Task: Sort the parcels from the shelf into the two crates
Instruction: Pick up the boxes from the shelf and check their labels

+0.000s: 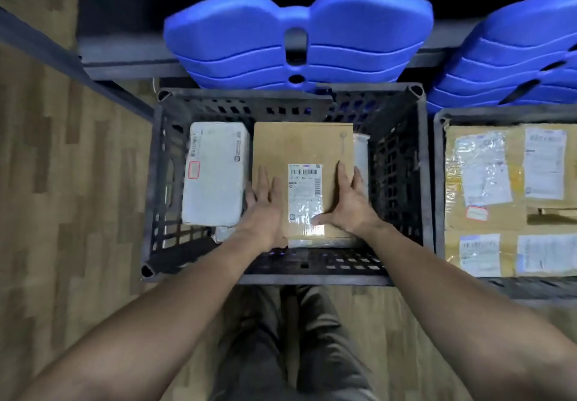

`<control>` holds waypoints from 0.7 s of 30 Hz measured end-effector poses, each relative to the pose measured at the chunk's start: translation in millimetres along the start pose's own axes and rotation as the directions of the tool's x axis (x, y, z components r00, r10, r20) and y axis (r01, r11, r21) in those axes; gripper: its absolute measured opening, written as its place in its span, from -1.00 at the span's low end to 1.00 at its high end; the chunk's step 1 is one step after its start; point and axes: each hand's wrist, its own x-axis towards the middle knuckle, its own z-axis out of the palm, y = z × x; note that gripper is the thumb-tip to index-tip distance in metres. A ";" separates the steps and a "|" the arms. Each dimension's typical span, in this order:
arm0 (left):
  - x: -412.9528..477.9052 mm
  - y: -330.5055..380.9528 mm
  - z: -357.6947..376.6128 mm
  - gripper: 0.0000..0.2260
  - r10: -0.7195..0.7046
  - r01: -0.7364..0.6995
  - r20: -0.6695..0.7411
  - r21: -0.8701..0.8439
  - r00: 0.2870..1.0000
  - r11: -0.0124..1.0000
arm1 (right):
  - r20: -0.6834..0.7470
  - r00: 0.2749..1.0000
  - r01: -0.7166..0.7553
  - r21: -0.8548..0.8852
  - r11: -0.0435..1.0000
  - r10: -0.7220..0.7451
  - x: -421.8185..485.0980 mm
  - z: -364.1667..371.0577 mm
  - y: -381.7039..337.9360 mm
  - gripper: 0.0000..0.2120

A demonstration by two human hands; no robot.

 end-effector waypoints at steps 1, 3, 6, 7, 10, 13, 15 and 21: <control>5.1 -0.8 5.9 0.28 -0.005 0.004 0.009 0.034 1.000 0.999 | 0.012 1.000 0.000 -0.017 1.000 0.000 6.1 4.4 3.6 0.49; 12.6 -1.5 15.1 0.23 -0.019 0.016 0.029 0.097 0.999 0.995 | 0.023 1.000 0.004 -0.047 0.999 -0.003 15.4 12.6 9.9 0.52; 17.2 4.0 17.9 0.20 -0.055 0.049 0.024 0.203 0.998 0.978 | 0.036 0.999 0.019 -0.099 0.995 -0.015 24.4 17.0 14.1 0.52; 18.6 5.8 17.7 0.19 -0.059 0.055 0.009 0.267 0.998 0.962 | 0.047 0.999 0.032 -0.126 0.992 -0.027 25.9 17.5 14.1 0.51; 25.7 2.3 18.0 0.20 -0.027 0.034 -0.025 0.390 0.999 0.920 | 0.035 0.997 0.075 -0.285 0.956 -0.068 25.8 16.5 8.5 0.47; 34.0 -9.2 9.7 0.30 0.034 -0.056 0.076 0.317 0.997 0.947 | 0.067 0.985 0.165 -0.610 0.775 -0.157 26.6 11.1 -5.8 0.43; 41.1 -13.0 6.3 0.32 0.053 -0.085 0.127 0.269 0.991 0.959 | 0.151 0.976 0.218 -0.684 0.696 -0.157 30.7 11.3 -13.0 0.42; 59.5 -7.9 12.0 0.34 -0.011 -0.037 0.168 0.280 0.986 0.959 | 0.183 0.978 0.201 -0.711 0.674 -0.098 40.9 15.9 -16.3 0.45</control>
